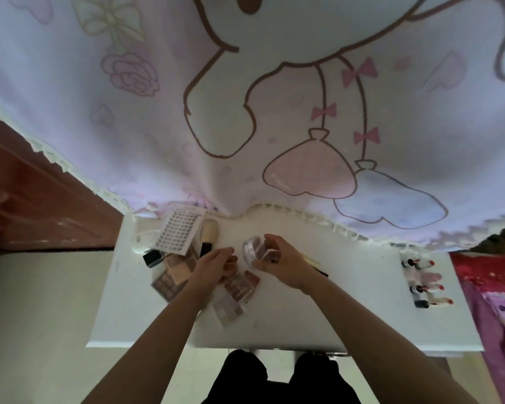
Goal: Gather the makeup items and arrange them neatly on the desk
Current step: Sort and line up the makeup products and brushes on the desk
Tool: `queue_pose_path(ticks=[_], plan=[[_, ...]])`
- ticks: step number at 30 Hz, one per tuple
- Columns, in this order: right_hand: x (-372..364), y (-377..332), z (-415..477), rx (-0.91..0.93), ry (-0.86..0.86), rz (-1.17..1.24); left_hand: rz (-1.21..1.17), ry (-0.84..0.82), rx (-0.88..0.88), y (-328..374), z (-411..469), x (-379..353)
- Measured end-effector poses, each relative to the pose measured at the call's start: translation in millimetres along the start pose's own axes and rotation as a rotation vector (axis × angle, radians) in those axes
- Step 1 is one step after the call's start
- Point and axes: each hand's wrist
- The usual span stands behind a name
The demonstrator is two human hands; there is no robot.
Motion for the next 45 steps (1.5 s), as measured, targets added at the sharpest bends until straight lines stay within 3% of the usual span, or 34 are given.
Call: queue_pose_path(ticks=[5,13,25,32,38,45], plan=[[20,-12,-31,0.032,0.023,0.075,0.167,-0.263,0.002,20,-7,-24],[43,-19,-59,0.110,0.065,0.074,-0.036,-0.542,0.148,42,-25,-45],[64,-26,-68,0.101,0.154,-0.110,-0.113,-0.589,-0.012,45,-34,-61],[66,-23,-64,0.279,0.126,-0.330,-0.134,-0.550,0.061,44,-32,-64],[71,-31,-65,0.025,0.060,-0.227,-0.144,-0.541,0.008,48,-31,-67],[80,-32,-65,0.079,-0.002,-0.202,-0.118,-0.559,-0.003,50,-34,-70]])
Point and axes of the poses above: each hand's wrist, its own z-axis towards the middle knuckle, its own x-axis out of the back of the hand, y = z × x
